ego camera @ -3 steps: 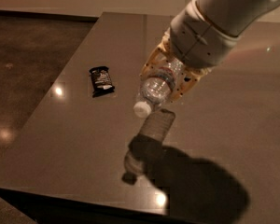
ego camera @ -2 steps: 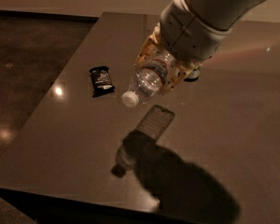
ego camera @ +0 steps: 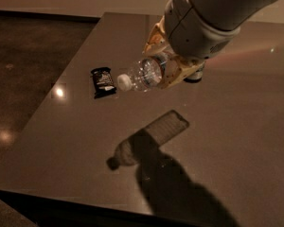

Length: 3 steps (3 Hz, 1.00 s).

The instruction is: Place water bottle upright

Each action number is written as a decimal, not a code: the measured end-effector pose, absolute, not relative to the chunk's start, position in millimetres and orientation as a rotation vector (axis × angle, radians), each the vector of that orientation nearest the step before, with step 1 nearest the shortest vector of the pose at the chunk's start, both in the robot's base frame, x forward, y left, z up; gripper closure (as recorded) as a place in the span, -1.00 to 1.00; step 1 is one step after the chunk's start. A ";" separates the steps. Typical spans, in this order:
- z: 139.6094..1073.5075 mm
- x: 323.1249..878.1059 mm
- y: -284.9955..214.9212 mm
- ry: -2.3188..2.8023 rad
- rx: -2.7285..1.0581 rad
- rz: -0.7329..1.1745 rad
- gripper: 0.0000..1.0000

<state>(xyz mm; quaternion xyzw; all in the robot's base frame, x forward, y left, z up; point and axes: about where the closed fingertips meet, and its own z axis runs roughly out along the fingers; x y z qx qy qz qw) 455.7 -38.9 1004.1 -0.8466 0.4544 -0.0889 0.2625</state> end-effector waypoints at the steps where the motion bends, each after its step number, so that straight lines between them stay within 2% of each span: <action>1: 1005.8 456.0 -46.6 1.399 -2.149 -0.216 1.00; 2: 1010.9 453.6 -44.7 1.391 -2.135 -0.205 1.00; 3: 1005.3 459.7 -45.2 1.390 -2.064 -0.049 1.00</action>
Offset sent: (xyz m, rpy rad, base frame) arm 0.0018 -0.0084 -0.0015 0.0636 0.0258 -0.1303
